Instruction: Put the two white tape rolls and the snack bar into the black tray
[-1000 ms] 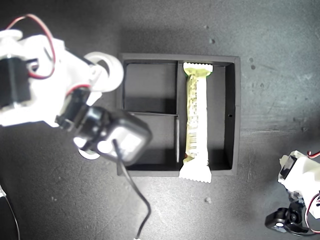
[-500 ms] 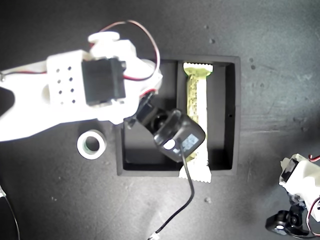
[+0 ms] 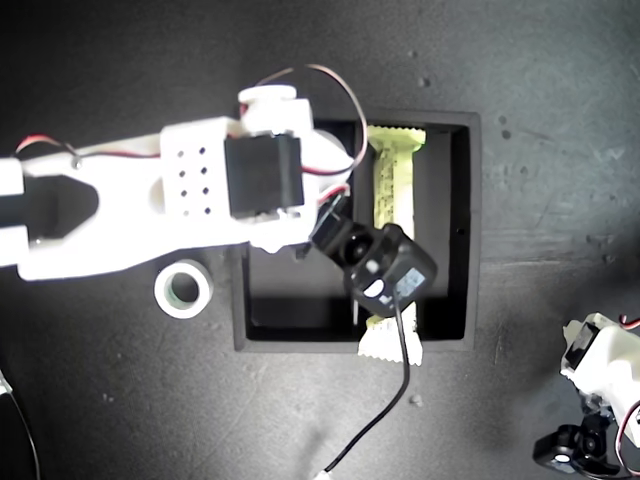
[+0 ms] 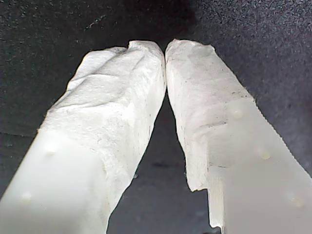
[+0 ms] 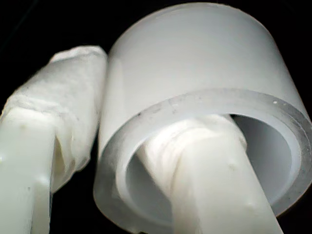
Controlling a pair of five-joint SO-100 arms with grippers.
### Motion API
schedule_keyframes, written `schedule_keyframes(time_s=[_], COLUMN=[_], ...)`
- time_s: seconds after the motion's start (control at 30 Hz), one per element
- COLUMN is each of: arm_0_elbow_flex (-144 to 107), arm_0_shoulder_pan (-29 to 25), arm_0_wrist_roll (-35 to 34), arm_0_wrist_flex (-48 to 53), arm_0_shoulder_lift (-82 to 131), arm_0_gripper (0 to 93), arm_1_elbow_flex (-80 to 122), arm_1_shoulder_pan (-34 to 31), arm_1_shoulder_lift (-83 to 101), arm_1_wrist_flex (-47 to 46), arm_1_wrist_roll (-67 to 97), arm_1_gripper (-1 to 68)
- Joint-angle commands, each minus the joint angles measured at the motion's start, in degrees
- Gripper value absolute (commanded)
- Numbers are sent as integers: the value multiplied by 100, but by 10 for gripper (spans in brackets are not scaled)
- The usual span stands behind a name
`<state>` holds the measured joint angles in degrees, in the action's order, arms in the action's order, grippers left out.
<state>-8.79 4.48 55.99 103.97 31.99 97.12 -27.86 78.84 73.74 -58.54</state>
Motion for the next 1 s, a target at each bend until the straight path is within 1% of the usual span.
schedule_keyframes(time_s=[0.0, 0.17, 0.27, 0.33, 0.5, 0.7, 0.97], arm_0_elbow_flex=[-44, -123, -123, -123, -132, -158, -387], arm_0_shoulder_pan=[44, 62, 53, 44, 53, 79, 70], arm_0_wrist_roll=[88, 114, 97, 97, 53, 0, -255], arm_0_wrist_flex=[114, 114, 114, 114, 114, 114, 114], arm_0_shoulder_lift=[185, 149, 149, 185, 316, 545, 1002], arm_0_gripper=[2, 6, 83, 114, 220, 218, 218], arm_1_elbow_flex=[-18, -18, 53, 141, 211, 281, 993], arm_1_shoulder_pan=[35, 26, 0, -18, -35, -18, 237], arm_1_shoulder_lift=[290, 290, 290, 290, 299, 457, 1863], arm_1_wrist_flex=[18, 18, -9, -53, -114, -44, 325], arm_1_wrist_roll=[18, 18, -18, -70, -158, -211, -167], arm_1_gripper=[-2, -2, -1, 10, 0, -2, -3])
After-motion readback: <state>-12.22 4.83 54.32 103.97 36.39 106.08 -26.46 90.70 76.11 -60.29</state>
